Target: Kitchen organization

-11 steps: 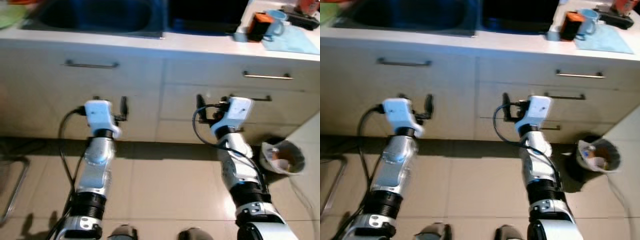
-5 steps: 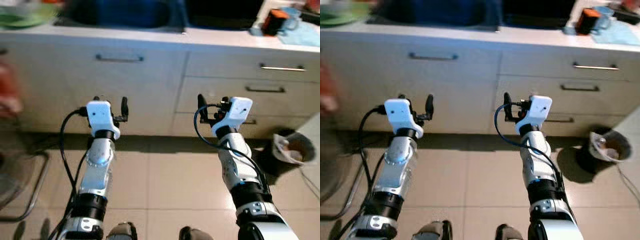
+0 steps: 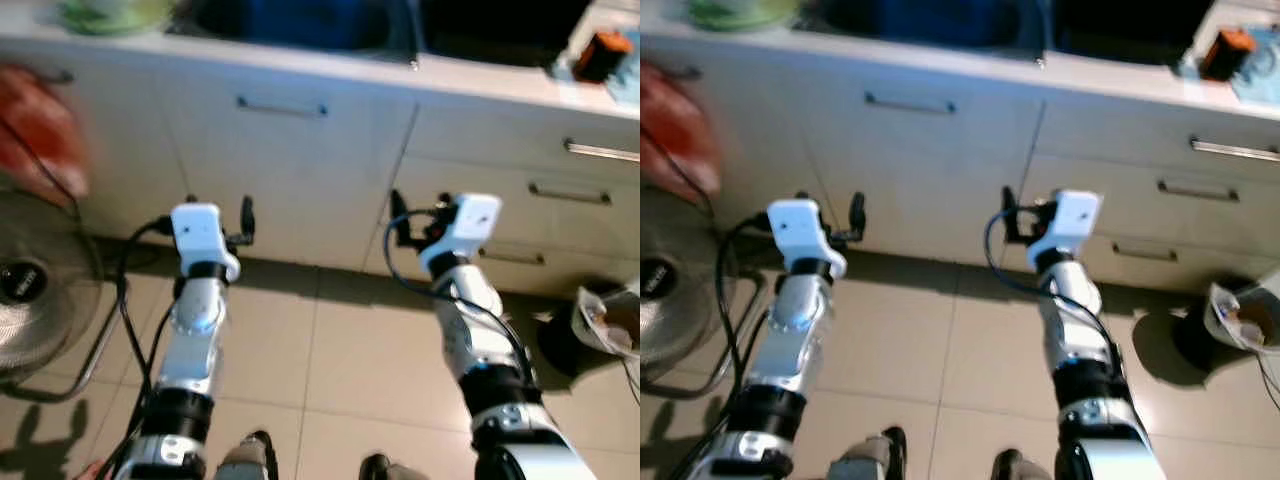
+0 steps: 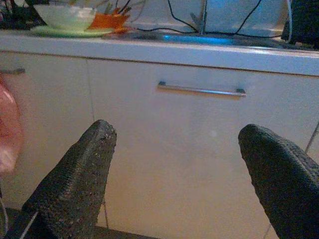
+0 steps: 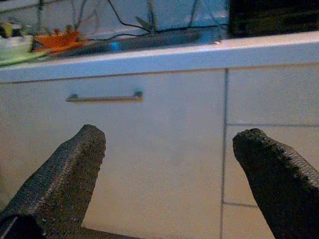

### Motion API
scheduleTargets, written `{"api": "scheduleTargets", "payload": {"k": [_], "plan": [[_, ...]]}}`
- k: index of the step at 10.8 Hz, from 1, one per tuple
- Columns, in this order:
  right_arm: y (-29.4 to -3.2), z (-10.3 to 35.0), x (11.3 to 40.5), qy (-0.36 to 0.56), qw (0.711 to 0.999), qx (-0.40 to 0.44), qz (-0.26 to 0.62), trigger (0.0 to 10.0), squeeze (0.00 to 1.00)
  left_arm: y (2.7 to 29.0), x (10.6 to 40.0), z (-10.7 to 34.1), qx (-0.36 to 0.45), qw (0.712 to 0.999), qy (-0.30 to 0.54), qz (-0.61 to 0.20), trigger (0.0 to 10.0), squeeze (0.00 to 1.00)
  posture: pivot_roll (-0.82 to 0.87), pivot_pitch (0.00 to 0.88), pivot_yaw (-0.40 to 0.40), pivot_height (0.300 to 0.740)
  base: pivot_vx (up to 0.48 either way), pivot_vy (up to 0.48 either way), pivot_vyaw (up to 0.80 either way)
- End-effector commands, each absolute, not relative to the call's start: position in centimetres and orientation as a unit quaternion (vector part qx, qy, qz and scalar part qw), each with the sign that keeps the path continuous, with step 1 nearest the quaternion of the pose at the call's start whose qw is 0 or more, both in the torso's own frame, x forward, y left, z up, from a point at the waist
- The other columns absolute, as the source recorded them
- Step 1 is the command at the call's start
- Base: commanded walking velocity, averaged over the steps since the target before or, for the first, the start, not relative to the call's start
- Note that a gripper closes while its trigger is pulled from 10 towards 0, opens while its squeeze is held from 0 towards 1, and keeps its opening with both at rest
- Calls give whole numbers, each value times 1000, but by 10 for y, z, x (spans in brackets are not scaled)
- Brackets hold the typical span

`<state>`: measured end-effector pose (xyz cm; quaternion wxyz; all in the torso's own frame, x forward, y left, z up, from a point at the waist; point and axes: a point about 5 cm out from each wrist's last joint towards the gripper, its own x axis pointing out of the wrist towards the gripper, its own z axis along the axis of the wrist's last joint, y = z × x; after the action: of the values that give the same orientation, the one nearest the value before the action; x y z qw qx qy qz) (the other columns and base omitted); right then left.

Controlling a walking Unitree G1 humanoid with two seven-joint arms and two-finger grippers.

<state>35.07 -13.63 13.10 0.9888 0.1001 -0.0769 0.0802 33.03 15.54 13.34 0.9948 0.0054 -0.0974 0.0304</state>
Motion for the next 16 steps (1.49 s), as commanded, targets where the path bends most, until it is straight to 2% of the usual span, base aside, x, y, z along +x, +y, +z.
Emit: {"api": "scheduleTargets", "payload": {"k": [1, 4, 12, 16], "plan": [[-142, 133, 350, -80, 990, 91, 79, 10000, 0, 151, 330, 134, 0, 995, -97, 28, 10000, 0, 46, 136, -37, 740, 251, 0, 0], [-140, 135, 350, -90, 989, 89, 82, 10000, 0, 152, 330, 136, 1, 995, -100, 28, 10000, 0, 45, 135, -36, 740, 250, 0, 485], [-140, 136, 350, -90, 987, 103, 81, 10000, 0, 152, 330, 139, 2, 994, -109, 31, 10000, 0, 49, 139, -35, 740, 262, 0, 0], [-137, 136, 349, -93, 987, 90, 92, 10000, 0, 154, 330, 140, 4, 993, -112, 35, 10000, 0, 49, 137, -34, 740, 409, 0, 111]]}}
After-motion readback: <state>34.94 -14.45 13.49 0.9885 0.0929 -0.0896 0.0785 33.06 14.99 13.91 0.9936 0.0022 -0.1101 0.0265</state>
